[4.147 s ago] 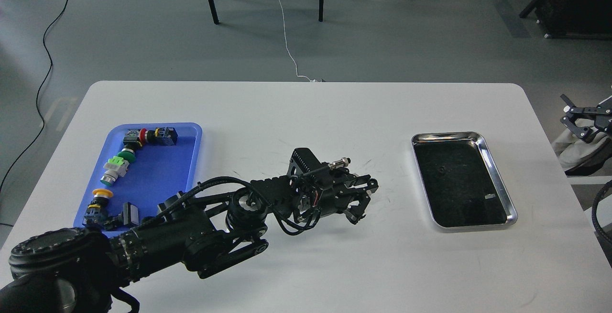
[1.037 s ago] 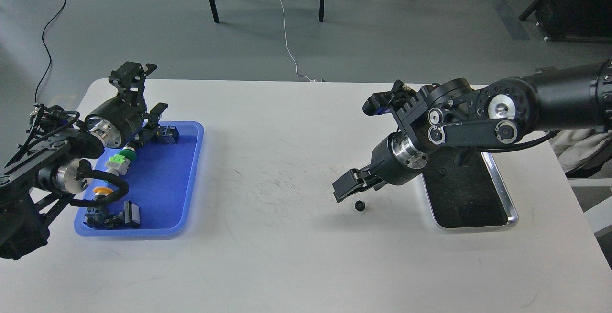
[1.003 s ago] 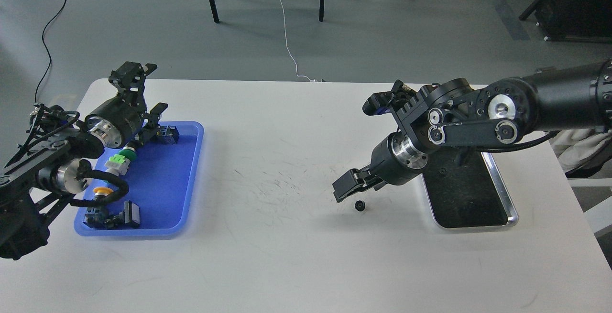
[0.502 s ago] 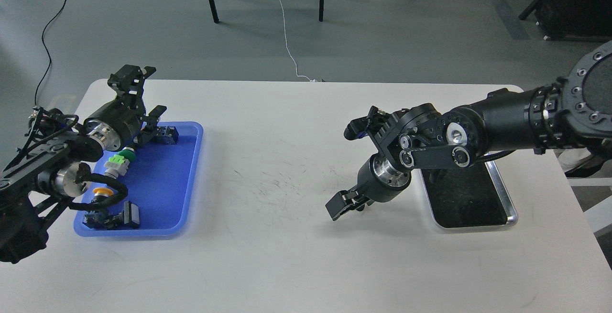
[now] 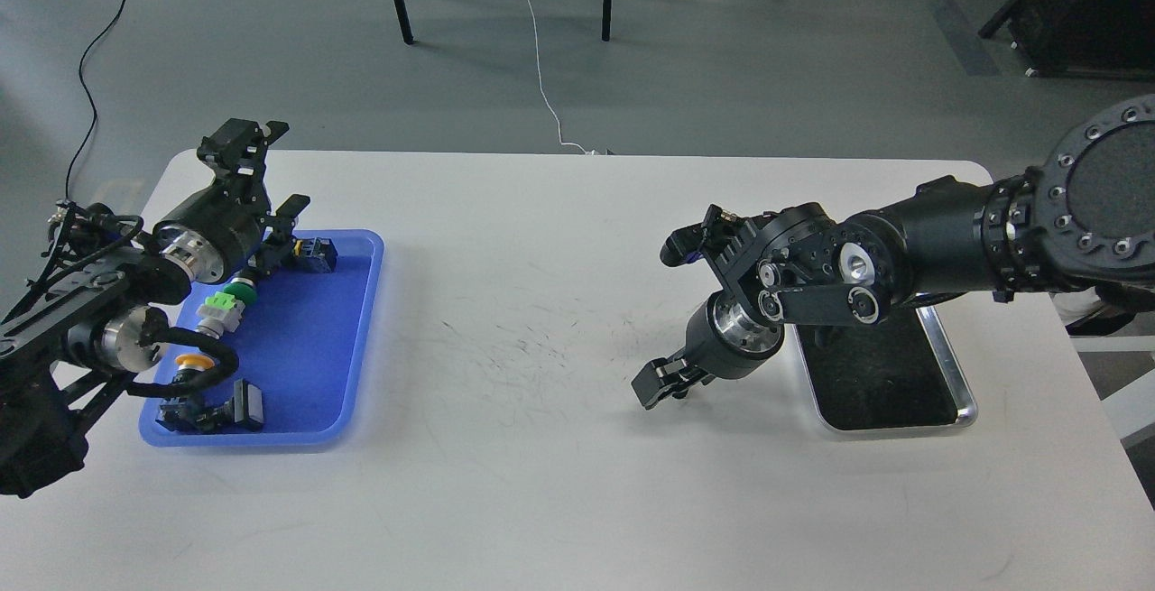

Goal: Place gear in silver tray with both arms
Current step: 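Reach the right gripper down to the black gear and grasp it, then carry the gear with the right gripper into the silver tray and release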

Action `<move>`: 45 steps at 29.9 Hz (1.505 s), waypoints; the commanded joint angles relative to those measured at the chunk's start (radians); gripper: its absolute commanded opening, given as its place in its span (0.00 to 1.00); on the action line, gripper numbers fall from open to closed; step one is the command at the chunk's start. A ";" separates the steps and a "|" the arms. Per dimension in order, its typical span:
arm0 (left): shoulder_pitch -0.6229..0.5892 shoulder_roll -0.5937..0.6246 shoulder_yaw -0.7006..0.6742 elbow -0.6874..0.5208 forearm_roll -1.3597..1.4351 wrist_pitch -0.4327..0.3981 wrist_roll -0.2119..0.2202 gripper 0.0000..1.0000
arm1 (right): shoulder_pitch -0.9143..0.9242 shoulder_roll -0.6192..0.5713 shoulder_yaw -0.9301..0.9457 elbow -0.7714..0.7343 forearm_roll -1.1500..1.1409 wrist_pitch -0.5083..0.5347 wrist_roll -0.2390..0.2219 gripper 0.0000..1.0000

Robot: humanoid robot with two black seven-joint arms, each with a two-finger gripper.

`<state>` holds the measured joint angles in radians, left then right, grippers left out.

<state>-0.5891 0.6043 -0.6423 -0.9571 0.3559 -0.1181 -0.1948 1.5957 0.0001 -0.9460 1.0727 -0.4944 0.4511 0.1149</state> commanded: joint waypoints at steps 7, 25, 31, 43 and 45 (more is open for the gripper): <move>0.000 0.005 -0.002 0.000 0.000 0.000 -0.011 0.98 | -0.022 0.000 0.000 -0.020 -0.006 -0.014 0.002 0.61; 0.000 0.014 0.000 0.000 0.000 0.000 -0.011 0.98 | -0.036 0.000 -0.043 -0.039 -0.006 -0.042 0.000 0.22; 0.000 0.020 0.001 0.000 0.000 0.000 -0.011 0.98 | -0.036 0.000 -0.042 -0.040 -0.006 -0.042 0.002 0.04; 0.000 0.020 -0.002 0.001 0.029 0.002 -0.011 0.98 | 0.075 -0.095 0.032 0.016 0.005 -0.032 0.011 0.02; 0.000 0.020 -0.002 0.001 0.029 0.002 -0.011 0.98 | 0.115 -0.210 0.087 0.055 -0.006 -0.031 0.012 0.02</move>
<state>-0.5890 0.6245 -0.6425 -0.9554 0.3813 -0.1164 -0.2056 1.6617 -0.0824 -0.9196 1.0820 -0.4897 0.4178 0.1242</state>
